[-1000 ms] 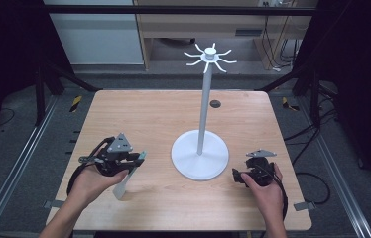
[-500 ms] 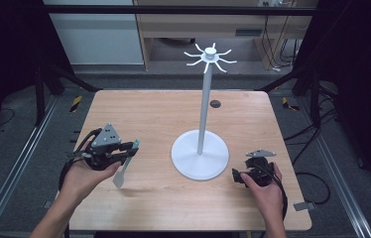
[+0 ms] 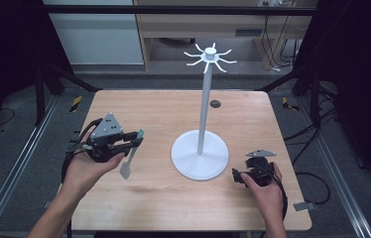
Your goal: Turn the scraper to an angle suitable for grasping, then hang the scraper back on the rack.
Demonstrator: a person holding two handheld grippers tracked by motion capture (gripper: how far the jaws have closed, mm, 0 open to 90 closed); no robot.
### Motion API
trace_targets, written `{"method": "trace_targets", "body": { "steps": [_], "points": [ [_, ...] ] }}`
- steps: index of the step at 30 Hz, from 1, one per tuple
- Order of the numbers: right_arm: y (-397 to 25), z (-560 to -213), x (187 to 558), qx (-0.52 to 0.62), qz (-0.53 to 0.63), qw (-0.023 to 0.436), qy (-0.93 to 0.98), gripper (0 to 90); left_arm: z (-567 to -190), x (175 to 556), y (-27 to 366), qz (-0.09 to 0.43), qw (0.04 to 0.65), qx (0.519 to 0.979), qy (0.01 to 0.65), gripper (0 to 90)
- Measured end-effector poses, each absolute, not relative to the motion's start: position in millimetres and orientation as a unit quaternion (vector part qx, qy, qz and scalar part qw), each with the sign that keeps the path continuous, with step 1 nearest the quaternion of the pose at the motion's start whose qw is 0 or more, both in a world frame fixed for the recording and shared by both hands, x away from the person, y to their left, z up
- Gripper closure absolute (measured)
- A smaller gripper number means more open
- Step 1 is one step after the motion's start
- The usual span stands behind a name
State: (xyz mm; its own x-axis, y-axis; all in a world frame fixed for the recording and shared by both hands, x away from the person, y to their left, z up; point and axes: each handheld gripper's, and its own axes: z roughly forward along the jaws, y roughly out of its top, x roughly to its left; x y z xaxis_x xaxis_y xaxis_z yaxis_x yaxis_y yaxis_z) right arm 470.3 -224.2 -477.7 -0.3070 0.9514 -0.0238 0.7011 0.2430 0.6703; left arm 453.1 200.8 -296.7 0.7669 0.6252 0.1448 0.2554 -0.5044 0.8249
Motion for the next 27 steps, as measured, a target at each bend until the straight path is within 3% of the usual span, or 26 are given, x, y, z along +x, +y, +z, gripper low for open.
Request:
{"method": "trace_targets", "body": {
  "steps": [27],
  "points": [
    [-225.3,-476.9,470.8,0.546,0.287,0.22,0.756,9.0,-253.3,465.6,172.8,0.224,0.46,0.821,0.254,74.1]
  ]
}}
